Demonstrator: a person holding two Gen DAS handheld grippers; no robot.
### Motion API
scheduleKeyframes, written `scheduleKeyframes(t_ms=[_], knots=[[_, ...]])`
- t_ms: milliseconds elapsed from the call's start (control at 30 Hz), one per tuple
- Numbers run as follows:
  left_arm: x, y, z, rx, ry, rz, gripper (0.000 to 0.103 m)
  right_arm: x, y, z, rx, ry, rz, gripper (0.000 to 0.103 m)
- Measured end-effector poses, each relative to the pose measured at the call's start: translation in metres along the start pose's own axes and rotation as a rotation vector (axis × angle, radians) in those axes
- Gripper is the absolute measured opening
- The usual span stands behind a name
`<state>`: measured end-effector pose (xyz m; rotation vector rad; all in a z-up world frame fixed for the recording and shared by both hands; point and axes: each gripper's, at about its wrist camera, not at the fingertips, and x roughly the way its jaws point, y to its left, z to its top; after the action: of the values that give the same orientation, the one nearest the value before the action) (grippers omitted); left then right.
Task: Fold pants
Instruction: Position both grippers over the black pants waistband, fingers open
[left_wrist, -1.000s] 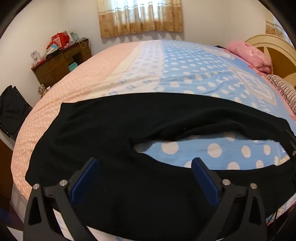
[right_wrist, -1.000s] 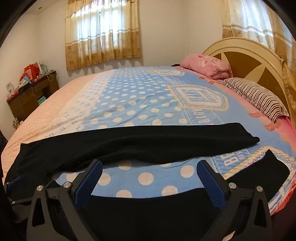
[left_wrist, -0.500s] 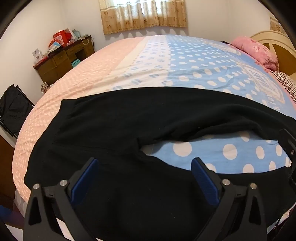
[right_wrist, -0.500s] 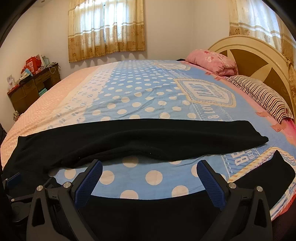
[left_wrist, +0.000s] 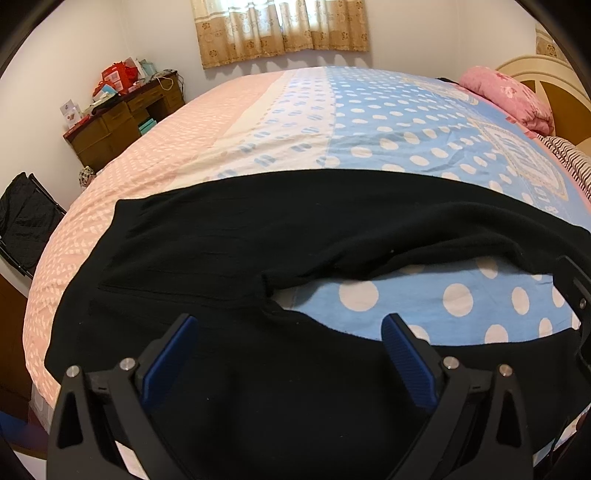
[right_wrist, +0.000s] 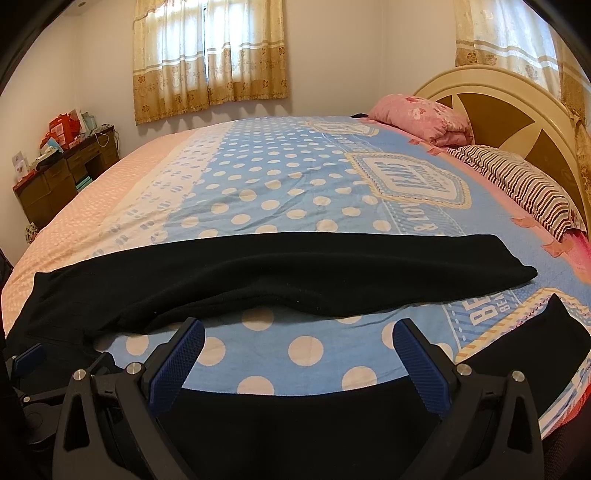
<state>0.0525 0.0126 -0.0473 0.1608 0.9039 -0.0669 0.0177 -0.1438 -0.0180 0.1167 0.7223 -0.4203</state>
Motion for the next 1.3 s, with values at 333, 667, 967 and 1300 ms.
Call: scheduleKeyframes(t_ms=[333,667,967,1300], knots=[[-0.0031,-0.0023,-0.0001,0.017,-0.02,0.021,0.101,-0.0009,-0.0018,-0.001,0.004,0.002,0.0,0.102],[-0.0076,-0.0031,-0.0002,0.016,-0.023,0.009,0.101,-0.0038,-0.002,-0.0016,0.004,-0.001,0.0,0.102],[-0.0084,-0.003,-0.0003,0.01,-0.021,-0.002,0.101,-0.004,-0.0009,-0.0024,0.003,0.007,0.004,0.102],[-0.0032,0.0023,0.0009,0.01,-0.008,0.009,0.101,-0.003,0.0007,-0.0034,-0.001,0.013,0.004,0.102]])
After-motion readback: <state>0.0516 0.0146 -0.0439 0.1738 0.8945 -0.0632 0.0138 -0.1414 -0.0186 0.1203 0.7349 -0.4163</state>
